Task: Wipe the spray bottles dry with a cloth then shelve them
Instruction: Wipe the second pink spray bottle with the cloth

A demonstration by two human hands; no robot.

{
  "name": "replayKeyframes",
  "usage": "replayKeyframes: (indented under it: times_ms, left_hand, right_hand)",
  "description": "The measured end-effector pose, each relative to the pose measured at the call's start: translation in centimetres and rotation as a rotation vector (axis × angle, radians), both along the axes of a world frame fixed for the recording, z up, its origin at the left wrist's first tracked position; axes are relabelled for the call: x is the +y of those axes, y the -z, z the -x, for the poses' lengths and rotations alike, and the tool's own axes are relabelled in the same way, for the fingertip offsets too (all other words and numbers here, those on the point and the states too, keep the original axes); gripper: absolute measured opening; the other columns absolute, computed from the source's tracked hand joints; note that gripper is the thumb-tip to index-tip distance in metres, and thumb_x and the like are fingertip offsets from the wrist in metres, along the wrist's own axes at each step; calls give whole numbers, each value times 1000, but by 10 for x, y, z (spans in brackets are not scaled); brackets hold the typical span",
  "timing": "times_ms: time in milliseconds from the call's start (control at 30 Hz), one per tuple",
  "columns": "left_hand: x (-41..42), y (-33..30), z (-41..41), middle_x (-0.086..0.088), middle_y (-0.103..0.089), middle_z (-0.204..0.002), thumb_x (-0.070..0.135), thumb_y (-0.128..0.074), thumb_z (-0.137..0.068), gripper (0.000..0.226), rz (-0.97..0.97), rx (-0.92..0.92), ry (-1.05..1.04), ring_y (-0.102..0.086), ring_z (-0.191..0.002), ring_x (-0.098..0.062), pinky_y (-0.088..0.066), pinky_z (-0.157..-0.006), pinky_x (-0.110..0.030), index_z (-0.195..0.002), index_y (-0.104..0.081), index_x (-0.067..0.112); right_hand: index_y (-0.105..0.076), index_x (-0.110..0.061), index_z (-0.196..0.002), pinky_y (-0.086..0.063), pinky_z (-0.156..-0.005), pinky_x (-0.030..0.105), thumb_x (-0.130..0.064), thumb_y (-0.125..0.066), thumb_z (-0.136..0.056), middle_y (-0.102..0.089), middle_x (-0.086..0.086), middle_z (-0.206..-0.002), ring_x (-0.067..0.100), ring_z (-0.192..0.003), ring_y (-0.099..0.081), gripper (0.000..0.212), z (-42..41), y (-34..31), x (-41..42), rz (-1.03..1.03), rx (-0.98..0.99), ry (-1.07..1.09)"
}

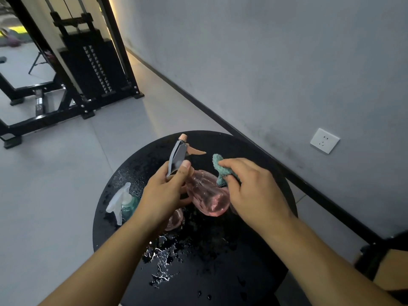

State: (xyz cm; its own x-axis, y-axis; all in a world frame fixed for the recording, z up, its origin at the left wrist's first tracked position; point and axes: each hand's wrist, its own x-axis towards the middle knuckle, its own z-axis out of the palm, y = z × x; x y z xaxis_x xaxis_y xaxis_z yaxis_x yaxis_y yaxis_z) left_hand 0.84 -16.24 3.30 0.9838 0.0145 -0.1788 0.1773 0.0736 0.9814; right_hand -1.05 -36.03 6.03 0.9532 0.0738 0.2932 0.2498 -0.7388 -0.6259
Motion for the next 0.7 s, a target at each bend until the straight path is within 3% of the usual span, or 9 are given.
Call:
replayKeyframes:
  times_ms: [67, 200, 233, 267, 333, 433, 567, 700]
  left_hand:
    - [2, -4, 4, -2, -81, -109, 43, -64, -103, 26, 8, 5, -6, -80, -101, -29, -65, -83, -47, -119, -69, 23]
    - [6, -8, 9, -3, -81, -106, 44, -63, -103, 25, 7, 20, -17, -80, -98, -31, -64, -88, -55, -114, -69, 23]
    - [7, -8, 10, -5, -81, -106, 44, -63, -103, 24, 13, 21, -17, -80, -98, -32, -64, -88, -56, -113, -69, 22]
    - [8, -9, 10, -7, -80, -106, 43, -63, -104, 24, 22, 22, -24, -80, -97, -33, -65, -84, -54, -113, -69, 22]
    - [8, -11, 11, -7, -80, -101, 41, -64, -104, 22, 29, 22, -54, -81, -90, -28, -66, -72, -44, -111, -70, 22]
    - [14, -13, 11, -1, -81, -96, 41, -64, -104, 19, 23, 5, -121, -81, -81, -17, -64, -63, -32, -109, -71, 23]
    - [21, -16, 9, -2, -80, -100, 43, -63, -104, 20, 41, -18, -178, -81, -85, -24, -64, -64, -33, -110, -71, 25]
    - [16, -11, 11, 0, -81, -99, 43, -66, -103, 15, 37, 0, -163, -80, -87, -24, -65, -67, -40, -95, -73, 33]
  right_hand:
    - [-66, -23, -125, -55, -92, 28, -9, -58, -96, -64, -11, -122, 7, -105, -62, 33, 0, -3, 6, 2, -19, -15]
    - [-65, -25, -126, -52, -99, 36, -8, -56, -97, -64, -11, -126, 8, -111, -61, 35, 1, -2, 17, 37, -19, -39]
    - [-64, -27, -127, -48, -103, 28, -9, -55, -98, -63, -12, -128, 8, -115, -60, 35, 2, 0, 21, 57, -10, -49]
    - [-63, -29, -129, -38, -105, 12, -11, -53, -99, -61, -14, -133, 7, -120, -57, 36, 4, -1, 25, 94, 8, -58]
    - [-59, -32, -136, -7, -93, -12, -16, -50, -101, -54, -16, -143, 2, -131, -49, 40, 7, -2, 33, 173, 41, -88]
    - [-51, -33, -145, 14, -81, -13, -18, -46, -103, -47, -19, -149, -3, -137, -41, 45, 10, -5, 37, 255, 68, -153]
    - [-55, -34, -142, 11, -85, -13, -8, -51, -99, -52, -20, -145, -4, -134, -45, 51, 8, -1, 35, 225, 80, -124]
    - [-58, -25, -141, 3, -99, -9, -2, -60, -93, -57, -10, -142, 2, -134, -48, 53, 14, -3, 45, 207, 93, -199]
